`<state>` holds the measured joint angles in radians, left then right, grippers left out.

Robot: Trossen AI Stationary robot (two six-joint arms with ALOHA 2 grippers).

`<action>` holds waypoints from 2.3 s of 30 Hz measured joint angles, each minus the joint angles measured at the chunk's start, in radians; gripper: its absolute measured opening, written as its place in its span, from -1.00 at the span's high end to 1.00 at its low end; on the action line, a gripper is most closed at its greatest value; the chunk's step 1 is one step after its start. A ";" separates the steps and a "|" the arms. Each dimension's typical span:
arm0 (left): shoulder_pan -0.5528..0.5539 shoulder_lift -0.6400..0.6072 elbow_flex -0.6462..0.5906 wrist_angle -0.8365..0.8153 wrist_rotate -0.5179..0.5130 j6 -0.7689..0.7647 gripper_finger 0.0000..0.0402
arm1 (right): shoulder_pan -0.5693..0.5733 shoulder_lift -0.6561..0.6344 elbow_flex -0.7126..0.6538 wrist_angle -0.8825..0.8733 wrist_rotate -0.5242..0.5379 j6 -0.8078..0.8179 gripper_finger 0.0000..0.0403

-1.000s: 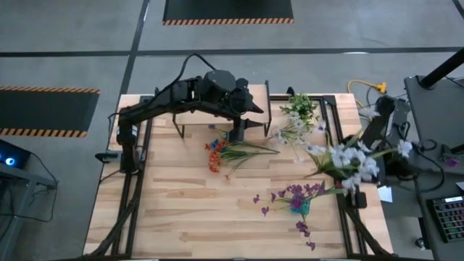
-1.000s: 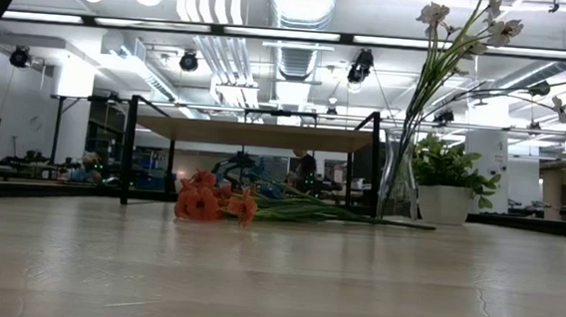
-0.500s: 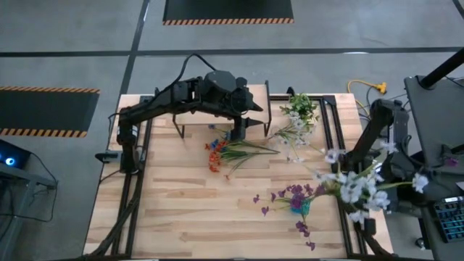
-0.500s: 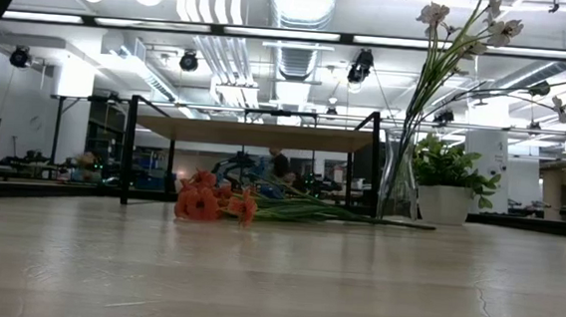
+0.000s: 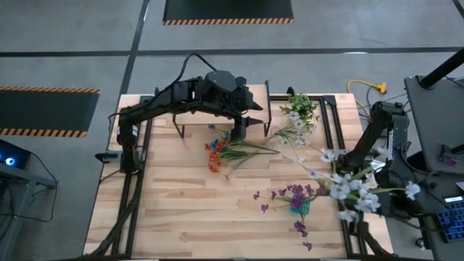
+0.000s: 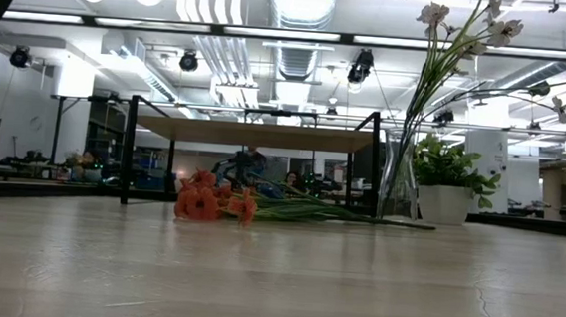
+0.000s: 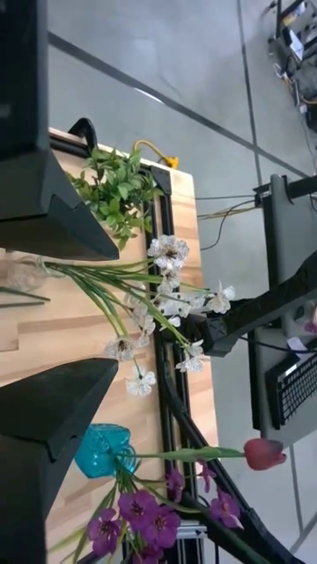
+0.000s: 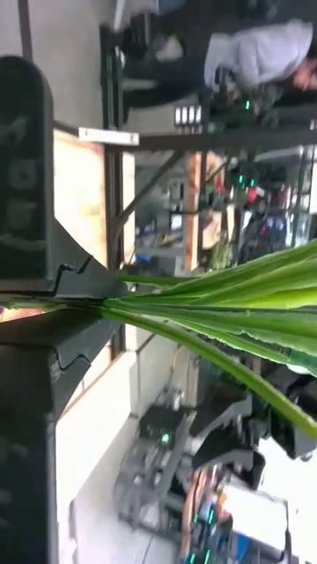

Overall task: Pick and place flowers into a vace then onto a shelf
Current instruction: Put the white flowers into the blue flower vase

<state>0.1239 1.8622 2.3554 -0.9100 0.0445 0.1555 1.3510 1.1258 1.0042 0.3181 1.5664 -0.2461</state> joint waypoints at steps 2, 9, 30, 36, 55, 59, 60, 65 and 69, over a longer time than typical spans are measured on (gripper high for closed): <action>0.002 0.000 0.000 0.000 0.000 0.000 0.13 | 0.009 0.001 0.011 0.007 0.007 -0.018 0.96; 0.008 0.001 0.000 -0.022 0.000 0.000 0.13 | 0.067 -0.009 0.106 0.011 -0.079 -0.092 0.96; 0.017 0.001 0.000 -0.029 0.000 -0.019 0.13 | 0.074 -0.016 -0.222 -0.001 0.005 0.336 0.96; 0.017 0.001 0.000 -0.027 -0.026 -0.024 0.13 | 0.055 -0.011 -0.304 0.001 0.005 0.433 0.96; 0.017 0.001 0.000 -0.026 -0.026 -0.026 0.13 | 0.009 0.029 -0.337 0.003 0.004 0.469 0.96; 0.017 0.001 0.000 -0.026 -0.026 -0.026 0.13 | 0.012 0.029 -0.282 0.004 0.004 0.439 0.96; 0.017 0.001 0.000 -0.026 -0.026 -0.026 0.13 | 0.014 0.033 -0.270 0.004 0.005 0.430 0.96; 0.017 0.002 0.000 -0.030 -0.026 -0.026 0.13 | 0.039 0.079 -0.226 0.003 0.004 0.410 0.96; 0.017 0.002 0.000 -0.030 -0.026 -0.027 0.13 | 0.040 0.155 -0.215 0.003 0.004 0.426 0.96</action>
<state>0.1406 1.8637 2.3558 -0.9400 0.0185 0.1287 1.3915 1.2811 0.7890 0.3207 1.5707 0.1798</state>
